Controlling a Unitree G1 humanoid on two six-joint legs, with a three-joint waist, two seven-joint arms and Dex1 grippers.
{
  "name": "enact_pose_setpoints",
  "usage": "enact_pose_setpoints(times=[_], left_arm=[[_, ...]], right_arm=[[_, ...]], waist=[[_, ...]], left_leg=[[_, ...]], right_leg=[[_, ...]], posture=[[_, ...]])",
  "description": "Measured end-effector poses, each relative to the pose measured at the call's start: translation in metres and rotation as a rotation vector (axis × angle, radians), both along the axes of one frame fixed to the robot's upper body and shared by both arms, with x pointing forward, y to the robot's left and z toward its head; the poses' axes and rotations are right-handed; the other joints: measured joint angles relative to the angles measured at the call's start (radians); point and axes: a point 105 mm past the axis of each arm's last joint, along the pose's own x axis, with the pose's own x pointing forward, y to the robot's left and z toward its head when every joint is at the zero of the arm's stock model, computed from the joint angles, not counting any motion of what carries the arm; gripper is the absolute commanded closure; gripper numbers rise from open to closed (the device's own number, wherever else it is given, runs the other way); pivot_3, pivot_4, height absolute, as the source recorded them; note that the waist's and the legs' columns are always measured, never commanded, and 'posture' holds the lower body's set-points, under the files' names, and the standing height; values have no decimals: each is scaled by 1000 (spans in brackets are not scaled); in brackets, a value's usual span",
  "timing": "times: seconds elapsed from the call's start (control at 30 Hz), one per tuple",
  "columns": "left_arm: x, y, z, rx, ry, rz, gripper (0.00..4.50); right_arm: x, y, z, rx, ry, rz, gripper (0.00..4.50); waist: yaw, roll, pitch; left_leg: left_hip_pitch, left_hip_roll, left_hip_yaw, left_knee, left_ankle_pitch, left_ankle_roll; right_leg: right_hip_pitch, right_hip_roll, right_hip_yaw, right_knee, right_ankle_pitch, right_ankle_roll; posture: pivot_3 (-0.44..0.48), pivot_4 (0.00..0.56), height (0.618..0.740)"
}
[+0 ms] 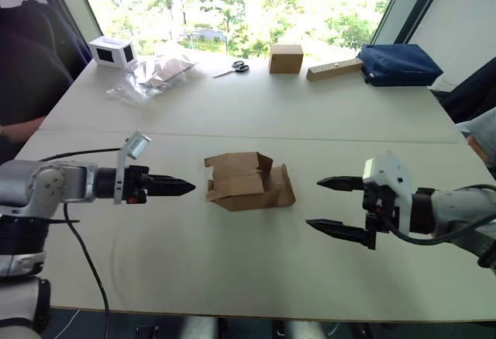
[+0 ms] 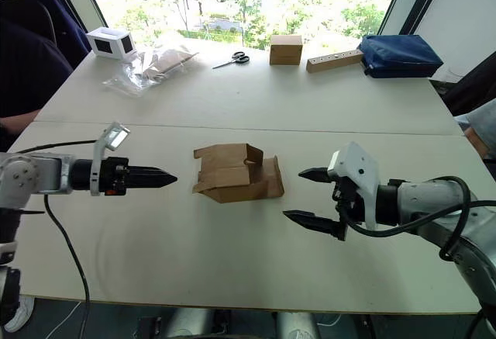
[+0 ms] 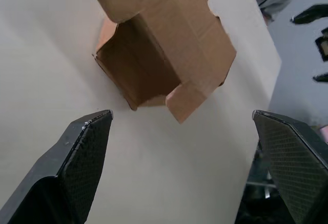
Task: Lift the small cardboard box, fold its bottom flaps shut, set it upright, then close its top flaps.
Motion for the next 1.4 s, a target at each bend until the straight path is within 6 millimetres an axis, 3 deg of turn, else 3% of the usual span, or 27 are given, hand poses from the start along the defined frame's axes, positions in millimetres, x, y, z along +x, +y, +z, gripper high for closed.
enact_pose_setpoints(times=[0.17, 0.27, 0.47, 0.8, 0.9, 1.13, 1.23, 1.4], left_arm=[[9, -22, -14, -100, 88, 10, 0], [15, -30, -9, -144, 79, 19, 0], [23, -50, -13, -233, 98, 34, 0], [31, -72, -20, -304, 126, 30, 0], [32, -73, -20, -305, 122, 35, 658], [32, -75, -24, -291, 125, 31, 3458], [32, -76, -24, -297, 125, 26, 4451], [32, -77, -23, -302, 119, 18, 4451]], right_arm=[[-1, 11, 0, -22, -25, 25, 44], [-1, 13, -1, -32, -26, 24, 44], [0, 9, 0, -32, -23, -4, 44], [-1, -2, -18, -64, -12, -58, 44], [-2, -4, -25, -75, -4, -72, 0], [-1, -3, -25, -51, -15, -83, 0], [0, -4, -25, -55, -19, -89, 0], [1, -5, -26, -63, -24, -97, 0]], waist=[[0, -2, 0], [0, -2, 0], [1, -2, 0], [0, -2, -1], [0, -2, -1], [1, -2, -1], [1, -2, -1], [1, -2, -1]], left_leg=[[0, 0, 0, 2, 0, -1], [0, 0, -1, 2, 0, -1], [0, 0, -1, 3, 0, -1], [0, 0, -1, 3, 0, -1], [0, 0, -1, 3, 0, -1], [0, -1, -1, 4, 0, -1], [0, -1, -1, 4, 0, -1], [0, -1, -1, 4, 0, -1]], right_leg=[[1, 0, 0, 0, 0, 0], [1, -1, 0, 1, 0, 0], [1, -2, 0, 2, 1, 0], [2, -1, 0, 2, 1, 0], [1, -1, 0, 2, 1, 0], [2, -2, 0, 3, 1, 0], [2, -2, 0, 3, 1, 0], [2, -2, 0, 3, 1, 0]], posture=[[0, 150, 740], [0, 150, 740], [0, 150, 740], [0, 150, 740], [0, 150, 740], [0, 150, 740], [0, 150, 740], [0, 150, 740]])
